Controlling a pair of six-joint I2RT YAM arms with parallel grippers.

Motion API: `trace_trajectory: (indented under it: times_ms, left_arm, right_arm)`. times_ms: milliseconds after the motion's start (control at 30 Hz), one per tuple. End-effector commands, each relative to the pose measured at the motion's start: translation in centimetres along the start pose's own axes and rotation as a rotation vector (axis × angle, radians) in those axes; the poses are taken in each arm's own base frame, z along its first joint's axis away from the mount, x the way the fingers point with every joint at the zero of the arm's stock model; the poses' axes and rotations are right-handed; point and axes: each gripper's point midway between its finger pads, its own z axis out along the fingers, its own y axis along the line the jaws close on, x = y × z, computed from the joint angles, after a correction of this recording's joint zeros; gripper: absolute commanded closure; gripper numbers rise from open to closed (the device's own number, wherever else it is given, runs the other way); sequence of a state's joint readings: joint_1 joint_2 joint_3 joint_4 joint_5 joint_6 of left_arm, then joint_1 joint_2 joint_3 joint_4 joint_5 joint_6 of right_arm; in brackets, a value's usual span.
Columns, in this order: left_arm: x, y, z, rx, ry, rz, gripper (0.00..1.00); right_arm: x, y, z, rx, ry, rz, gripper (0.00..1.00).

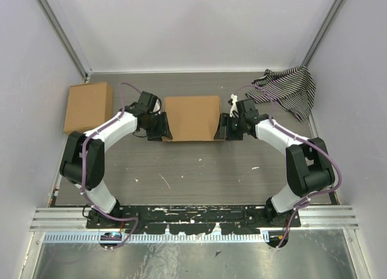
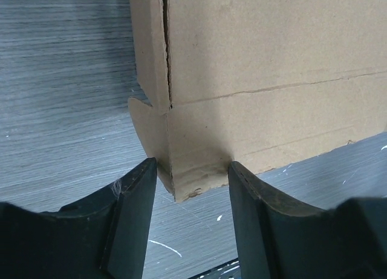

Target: Fold the paper box

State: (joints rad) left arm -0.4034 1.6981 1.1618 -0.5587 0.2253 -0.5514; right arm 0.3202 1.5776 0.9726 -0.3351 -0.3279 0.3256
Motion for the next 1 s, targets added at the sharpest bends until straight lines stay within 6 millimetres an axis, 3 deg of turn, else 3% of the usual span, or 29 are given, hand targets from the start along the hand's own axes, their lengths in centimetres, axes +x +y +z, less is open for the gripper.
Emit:
trace_trajectory:
  times_ms: [0, 533, 967]
  left_arm:
    - [-0.7, -1.0, -0.5, 0.028, -0.014, 0.019, 0.43]
    - [-1.0, -1.5, -2.9, 0.006, -0.005, 0.032, 0.48]
    - [-0.8, -0.4, -2.3, -0.039, 0.002, 0.044, 0.49]
  right_arm:
    - [-2.0, 2.5, -0.3, -0.085, -0.048, -0.024, 0.38]
    - [-3.0, 4.1, -2.2, -0.112, -0.054, -0.018, 0.44]
    - [-2.5, 2.9, -0.9, -0.083, -0.057, -0.043, 0.44]
